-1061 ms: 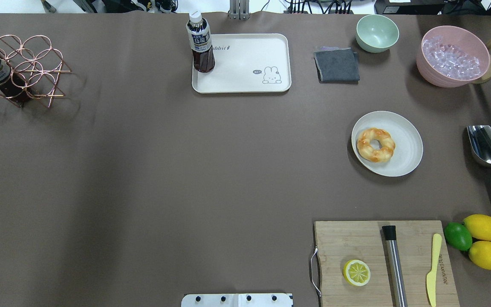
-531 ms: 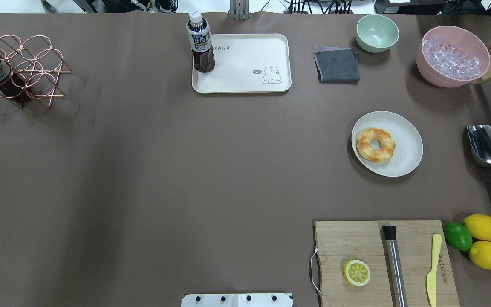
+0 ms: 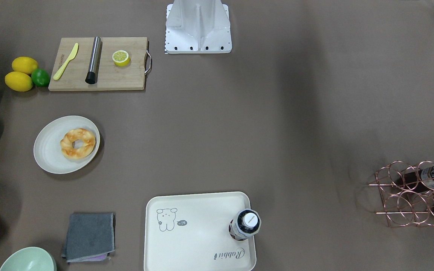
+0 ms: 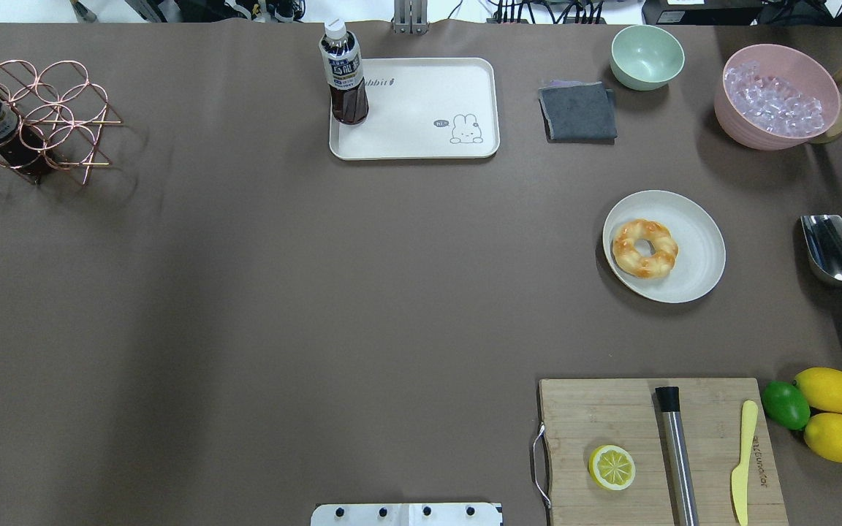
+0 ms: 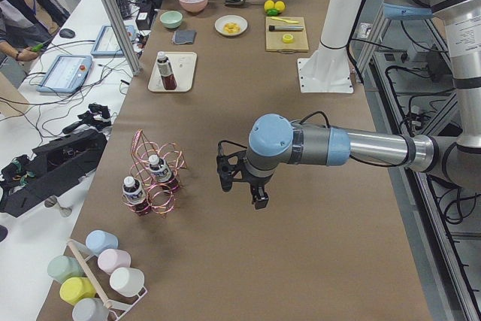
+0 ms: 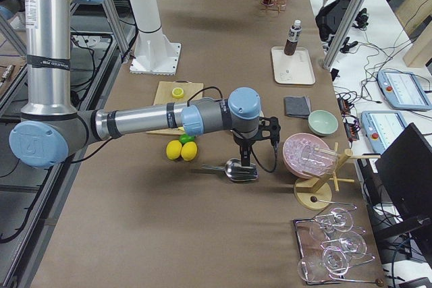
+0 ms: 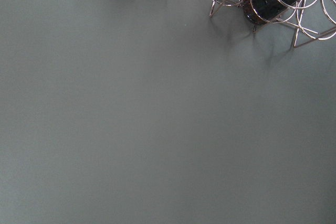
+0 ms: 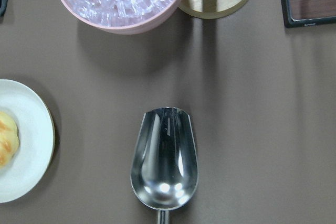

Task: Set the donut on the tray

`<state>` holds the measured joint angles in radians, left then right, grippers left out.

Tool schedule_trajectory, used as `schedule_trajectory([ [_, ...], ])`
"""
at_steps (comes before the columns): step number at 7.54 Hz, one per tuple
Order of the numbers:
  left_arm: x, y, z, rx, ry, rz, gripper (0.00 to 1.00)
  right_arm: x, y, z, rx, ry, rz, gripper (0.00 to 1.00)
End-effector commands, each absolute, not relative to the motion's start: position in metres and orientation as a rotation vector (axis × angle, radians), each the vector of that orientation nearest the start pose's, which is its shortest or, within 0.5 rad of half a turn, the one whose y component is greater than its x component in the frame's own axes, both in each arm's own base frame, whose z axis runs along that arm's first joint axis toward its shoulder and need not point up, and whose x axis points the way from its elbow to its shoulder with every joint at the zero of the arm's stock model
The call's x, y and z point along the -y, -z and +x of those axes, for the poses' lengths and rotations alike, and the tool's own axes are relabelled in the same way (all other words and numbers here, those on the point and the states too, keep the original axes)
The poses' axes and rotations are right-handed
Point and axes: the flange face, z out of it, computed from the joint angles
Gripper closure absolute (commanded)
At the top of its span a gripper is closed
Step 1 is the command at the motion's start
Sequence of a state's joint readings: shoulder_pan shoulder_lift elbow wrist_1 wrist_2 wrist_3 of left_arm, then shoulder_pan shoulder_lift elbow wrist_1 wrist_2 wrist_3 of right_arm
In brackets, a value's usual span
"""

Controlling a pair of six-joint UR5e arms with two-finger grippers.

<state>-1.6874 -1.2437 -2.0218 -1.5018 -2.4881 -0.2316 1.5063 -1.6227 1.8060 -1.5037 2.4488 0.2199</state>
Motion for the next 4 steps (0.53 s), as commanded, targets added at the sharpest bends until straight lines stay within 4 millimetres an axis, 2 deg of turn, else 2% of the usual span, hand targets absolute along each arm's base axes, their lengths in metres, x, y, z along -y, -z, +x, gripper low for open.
schedule_trajectory([
  [1, 0.347, -0.57, -0.095, -0.922, 0.297, 0.001, 0.01, 0.504, -0.515, -0.065, 0.91, -0.052, 0.052, 0.01],
  [3, 0.349, -0.57, -0.095, -0.922, 0.295, 0.004, 0.01, 0.501, -0.526, -0.139, 0.906, -0.079, 0.073, 0.03],
  [4, 0.349, -0.569, -0.095, -0.922, 0.294, 0.006, 0.01, 0.499, -0.544, -0.157, 0.915, -0.088, 0.089, 0.04],
])
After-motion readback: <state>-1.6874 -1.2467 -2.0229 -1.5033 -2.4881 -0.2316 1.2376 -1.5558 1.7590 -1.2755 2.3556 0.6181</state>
